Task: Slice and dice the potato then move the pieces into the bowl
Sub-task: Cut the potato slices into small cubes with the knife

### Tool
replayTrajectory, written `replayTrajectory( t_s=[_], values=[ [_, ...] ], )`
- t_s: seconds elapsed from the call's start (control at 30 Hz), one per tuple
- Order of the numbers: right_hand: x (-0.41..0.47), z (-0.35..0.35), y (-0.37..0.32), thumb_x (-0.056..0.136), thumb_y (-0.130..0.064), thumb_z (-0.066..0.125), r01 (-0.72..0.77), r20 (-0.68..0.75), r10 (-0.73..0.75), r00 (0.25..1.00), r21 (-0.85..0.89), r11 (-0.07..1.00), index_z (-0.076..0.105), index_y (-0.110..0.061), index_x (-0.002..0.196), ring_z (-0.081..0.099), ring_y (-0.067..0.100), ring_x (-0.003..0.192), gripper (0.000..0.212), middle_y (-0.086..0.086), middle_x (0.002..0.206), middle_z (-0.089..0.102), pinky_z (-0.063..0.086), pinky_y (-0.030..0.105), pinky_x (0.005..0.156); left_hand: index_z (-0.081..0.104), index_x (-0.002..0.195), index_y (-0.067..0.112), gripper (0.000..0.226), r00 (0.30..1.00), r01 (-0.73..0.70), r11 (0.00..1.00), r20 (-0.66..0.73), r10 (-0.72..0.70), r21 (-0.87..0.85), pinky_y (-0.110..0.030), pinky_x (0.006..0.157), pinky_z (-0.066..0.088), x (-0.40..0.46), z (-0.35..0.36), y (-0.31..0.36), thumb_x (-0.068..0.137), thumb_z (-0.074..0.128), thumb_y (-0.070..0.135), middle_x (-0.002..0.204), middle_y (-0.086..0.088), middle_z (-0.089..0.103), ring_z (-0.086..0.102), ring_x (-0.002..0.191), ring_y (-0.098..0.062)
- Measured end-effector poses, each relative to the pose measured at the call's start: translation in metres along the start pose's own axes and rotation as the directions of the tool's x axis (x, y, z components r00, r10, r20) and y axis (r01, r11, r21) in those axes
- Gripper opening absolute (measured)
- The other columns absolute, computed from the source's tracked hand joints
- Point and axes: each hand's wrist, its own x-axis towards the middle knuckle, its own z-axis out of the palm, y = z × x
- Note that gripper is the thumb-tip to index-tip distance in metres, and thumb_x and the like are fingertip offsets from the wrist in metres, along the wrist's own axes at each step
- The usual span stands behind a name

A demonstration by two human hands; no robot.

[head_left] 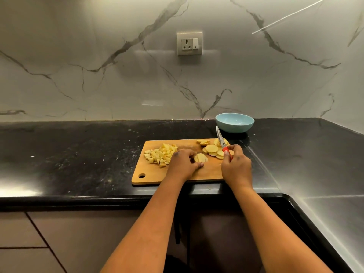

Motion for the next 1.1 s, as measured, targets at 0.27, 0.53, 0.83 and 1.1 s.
replayTrajectory(
  t_s=[0.27,0.53,0.83,1.1],
  values=[
    [0.001,0.003,0.003,0.099,-0.016,0.048,0.003,-0.019,-0.002,1.0,0.037,0.999,0.055,-0.008,0.115,0.048,0.014,0.071,0.019,0.003,0.086,0.058,0.032,0.021,0.053,0.051,0.137,0.014,0.065,0.999,0.026,0.969,-0.04,-0.016,0.246,-0.039,0.103,0.04,0.005,0.025,0.036,0.09,0.054,0.06,0.138,-0.011,0.051,0.039,0.13,-0.029],
    [0.002,0.004,0.005,0.1,-0.017,0.049,0.005,-0.017,-0.004,1.0,0.058,0.998,0.055,-0.01,0.113,0.049,0.008,0.065,0.017,0.0,0.079,0.057,0.032,0.016,0.052,0.06,0.123,0.015,0.033,0.994,-0.094,0.971,0.07,0.081,0.218,-0.034,0.103,0.039,0.015,0.018,0.031,0.096,0.057,0.033,0.129,-0.006,0.057,0.046,0.123,-0.023],
    [0.0,0.002,0.002,0.1,-0.017,0.048,0.004,-0.004,-0.004,1.0,0.043,0.999,0.054,-0.01,0.114,0.046,0.003,0.063,0.017,-0.002,0.079,0.055,0.031,0.015,0.051,0.061,0.129,0.027,0.038,0.887,-0.198,0.98,0.432,0.165,0.034,-0.034,0.107,0.043,0.022,-0.025,0.016,0.092,0.067,0.026,0.135,0.005,0.057,0.051,0.125,-0.014],
    [-0.001,0.0,0.001,0.1,-0.016,0.048,-0.005,-0.001,0.005,1.0,0.041,0.999,0.054,-0.011,0.116,0.045,0.0,0.064,0.018,-0.001,0.08,0.055,0.029,0.013,0.051,0.057,0.135,0.015,0.055,0.987,-0.152,0.944,-0.005,0.161,0.292,-0.03,0.104,0.038,0.0,-0.005,0.006,0.091,0.063,0.047,0.13,-0.008,0.056,0.047,0.125,-0.024]
  ],
)
